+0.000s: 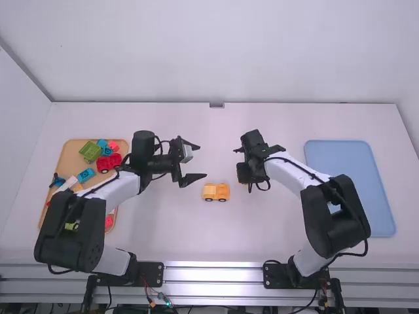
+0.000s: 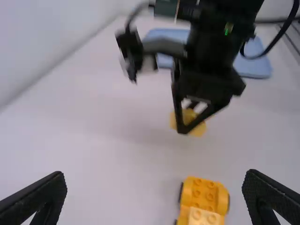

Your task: Assemble lego blocks to make yellow taxi

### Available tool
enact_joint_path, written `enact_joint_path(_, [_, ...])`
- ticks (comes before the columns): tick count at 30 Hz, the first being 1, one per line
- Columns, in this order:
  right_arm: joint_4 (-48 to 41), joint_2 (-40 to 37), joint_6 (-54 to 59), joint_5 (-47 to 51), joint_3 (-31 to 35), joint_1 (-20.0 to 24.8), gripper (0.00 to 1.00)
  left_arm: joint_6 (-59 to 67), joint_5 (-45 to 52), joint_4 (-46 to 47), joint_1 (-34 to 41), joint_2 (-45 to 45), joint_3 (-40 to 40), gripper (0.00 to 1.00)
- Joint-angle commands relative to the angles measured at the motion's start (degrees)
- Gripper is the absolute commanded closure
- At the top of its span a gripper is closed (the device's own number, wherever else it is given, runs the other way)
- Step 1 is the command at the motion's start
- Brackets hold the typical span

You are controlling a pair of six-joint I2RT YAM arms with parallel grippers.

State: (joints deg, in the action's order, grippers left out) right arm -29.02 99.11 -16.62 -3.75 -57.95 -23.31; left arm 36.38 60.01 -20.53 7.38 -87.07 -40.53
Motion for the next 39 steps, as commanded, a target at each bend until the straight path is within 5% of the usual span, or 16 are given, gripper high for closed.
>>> enact_joint_path(1, [-0.20, 0.76, -19.21, -0.74, 1.81, 1.16, 1.00, 3.69, 0.63, -0.15, -0.28, 2.95, -1.42, 0.00])
enact_joint_path(13, [-0.48, 0.76, -73.05, -3.13, 6.32, 3.45, 1.00, 3.50, 0.61, 2.34, -0.26, 4.79, -1.29, 0.01])
enact_joint_path(39, [0.59, 4.74, -95.47, -3.91, 6.19, 0.79, 0.96, 3.52, 0.59, 3.65, -0.28, 4.79, -1.29, 0.01])
